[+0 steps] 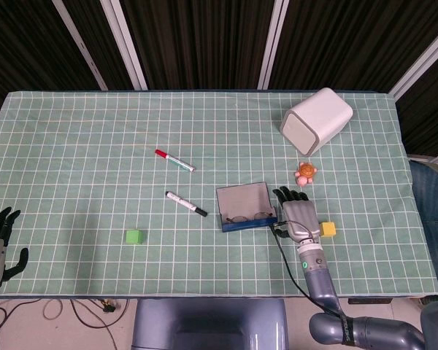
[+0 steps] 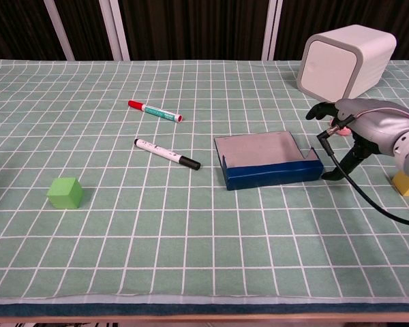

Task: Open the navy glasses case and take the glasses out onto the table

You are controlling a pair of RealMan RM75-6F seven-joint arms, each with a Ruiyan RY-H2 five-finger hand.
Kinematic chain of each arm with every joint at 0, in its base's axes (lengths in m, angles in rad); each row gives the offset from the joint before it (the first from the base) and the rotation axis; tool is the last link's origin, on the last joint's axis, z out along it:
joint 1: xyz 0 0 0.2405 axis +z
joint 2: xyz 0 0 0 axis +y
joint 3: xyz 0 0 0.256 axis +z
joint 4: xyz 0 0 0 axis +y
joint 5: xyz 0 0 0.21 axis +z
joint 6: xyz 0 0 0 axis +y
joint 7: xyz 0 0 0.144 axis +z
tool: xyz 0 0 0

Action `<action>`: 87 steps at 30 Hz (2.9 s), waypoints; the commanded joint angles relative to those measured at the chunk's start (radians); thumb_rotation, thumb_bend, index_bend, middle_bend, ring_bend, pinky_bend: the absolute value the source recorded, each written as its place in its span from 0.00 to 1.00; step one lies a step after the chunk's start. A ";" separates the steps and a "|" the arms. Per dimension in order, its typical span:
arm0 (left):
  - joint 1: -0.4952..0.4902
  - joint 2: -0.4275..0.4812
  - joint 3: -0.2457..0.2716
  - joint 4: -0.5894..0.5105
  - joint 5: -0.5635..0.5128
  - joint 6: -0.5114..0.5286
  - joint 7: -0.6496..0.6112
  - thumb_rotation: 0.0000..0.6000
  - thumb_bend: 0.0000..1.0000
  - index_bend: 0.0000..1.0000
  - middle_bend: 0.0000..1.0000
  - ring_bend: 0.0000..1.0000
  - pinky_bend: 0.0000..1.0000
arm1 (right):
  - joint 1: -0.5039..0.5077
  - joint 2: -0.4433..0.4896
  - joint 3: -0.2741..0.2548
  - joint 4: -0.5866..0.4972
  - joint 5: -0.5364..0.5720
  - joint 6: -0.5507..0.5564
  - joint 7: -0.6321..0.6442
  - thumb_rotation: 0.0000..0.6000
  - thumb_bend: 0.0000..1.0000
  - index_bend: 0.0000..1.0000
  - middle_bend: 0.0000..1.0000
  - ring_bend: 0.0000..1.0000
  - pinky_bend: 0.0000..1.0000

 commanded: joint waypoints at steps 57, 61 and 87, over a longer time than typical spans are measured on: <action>0.001 -0.001 -0.008 0.008 -0.010 0.007 0.000 1.00 0.46 0.05 0.00 0.00 0.00 | 0.220 -0.168 0.207 0.385 0.065 -0.304 0.001 1.00 0.10 0.21 0.18 0.22 0.23; 0.002 0.001 -0.010 0.007 -0.020 0.005 -0.005 1.00 0.46 0.05 0.00 0.00 0.00 | 0.254 -0.184 0.227 0.441 0.083 -0.343 0.008 1.00 0.09 0.21 0.18 0.22 0.23; 0.000 -0.002 -0.017 -0.002 -0.056 -0.006 0.001 1.00 0.46 0.05 0.00 0.00 0.00 | 0.445 -0.276 0.302 0.761 0.124 -0.568 0.151 1.00 0.10 0.21 0.18 0.22 0.23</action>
